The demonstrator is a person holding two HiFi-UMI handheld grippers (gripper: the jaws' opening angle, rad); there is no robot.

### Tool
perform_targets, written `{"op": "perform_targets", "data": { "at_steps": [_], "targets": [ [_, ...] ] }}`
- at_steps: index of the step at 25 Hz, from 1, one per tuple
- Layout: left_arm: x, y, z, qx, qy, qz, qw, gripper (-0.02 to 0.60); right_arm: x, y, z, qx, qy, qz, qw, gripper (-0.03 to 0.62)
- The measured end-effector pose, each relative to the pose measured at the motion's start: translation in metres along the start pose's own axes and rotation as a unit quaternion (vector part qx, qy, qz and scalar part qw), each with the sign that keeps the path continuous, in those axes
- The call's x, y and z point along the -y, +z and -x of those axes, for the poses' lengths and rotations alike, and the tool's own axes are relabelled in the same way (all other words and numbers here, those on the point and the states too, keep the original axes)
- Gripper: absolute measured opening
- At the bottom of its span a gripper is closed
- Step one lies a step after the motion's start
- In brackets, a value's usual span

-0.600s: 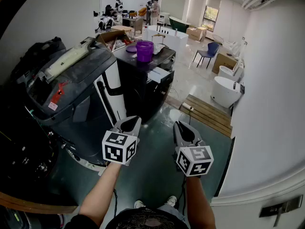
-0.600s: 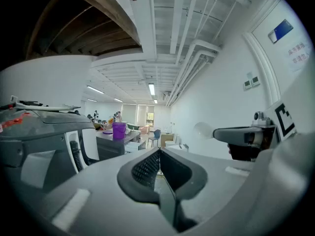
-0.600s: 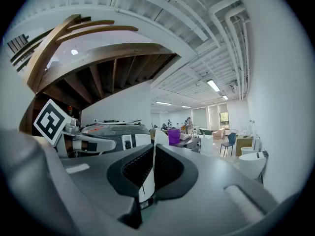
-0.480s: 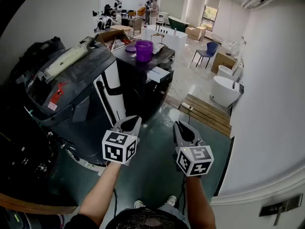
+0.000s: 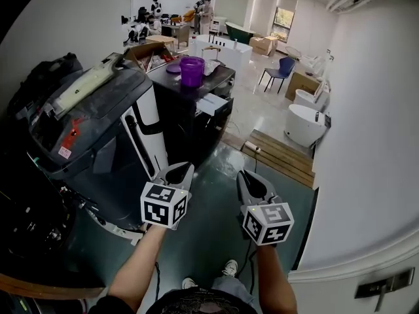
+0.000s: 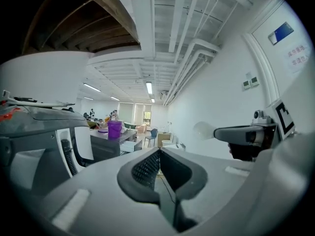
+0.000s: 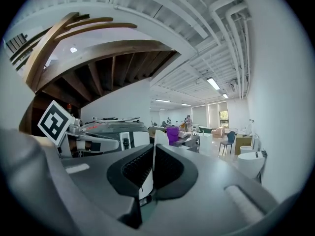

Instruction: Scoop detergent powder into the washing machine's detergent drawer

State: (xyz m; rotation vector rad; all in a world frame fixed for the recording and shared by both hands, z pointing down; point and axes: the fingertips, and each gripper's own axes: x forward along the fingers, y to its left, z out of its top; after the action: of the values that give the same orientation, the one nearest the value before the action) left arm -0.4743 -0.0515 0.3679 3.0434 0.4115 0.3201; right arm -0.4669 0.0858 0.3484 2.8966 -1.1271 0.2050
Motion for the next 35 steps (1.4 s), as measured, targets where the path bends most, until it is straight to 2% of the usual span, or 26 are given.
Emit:
{"op": "perform_targets", "data": {
  "at_steps": [10, 26, 32, 35],
  "targets": [
    [0.006, 0.009, -0.069, -0.01, 0.006, -0.009, 0.9999, 0.0, 0.063, -0.003, -0.036, 0.0, 0.011, -0.014, 1.0, 0.037],
    [0.051, 0.063, -0.241, -0.006, 0.035, -0.015, 0.9993, 0.0, 0.232, 0.027, -0.105, 0.012, 0.049, -0.014, 0.999, 0.037],
    [0.072, 0.072, -0.28, -0.008, 0.046, -0.021, 0.9987, 0.0, 0.28, 0.029, -0.113, 0.014, 0.06, -0.015, 0.998, 0.037],
    [0.074, 0.075, -0.289, -0.009, 0.056, -0.022, 0.9981, 0.0, 0.291, 0.03, -0.117, 0.014, 0.068, -0.016, 0.997, 0.037]
  ]
}}
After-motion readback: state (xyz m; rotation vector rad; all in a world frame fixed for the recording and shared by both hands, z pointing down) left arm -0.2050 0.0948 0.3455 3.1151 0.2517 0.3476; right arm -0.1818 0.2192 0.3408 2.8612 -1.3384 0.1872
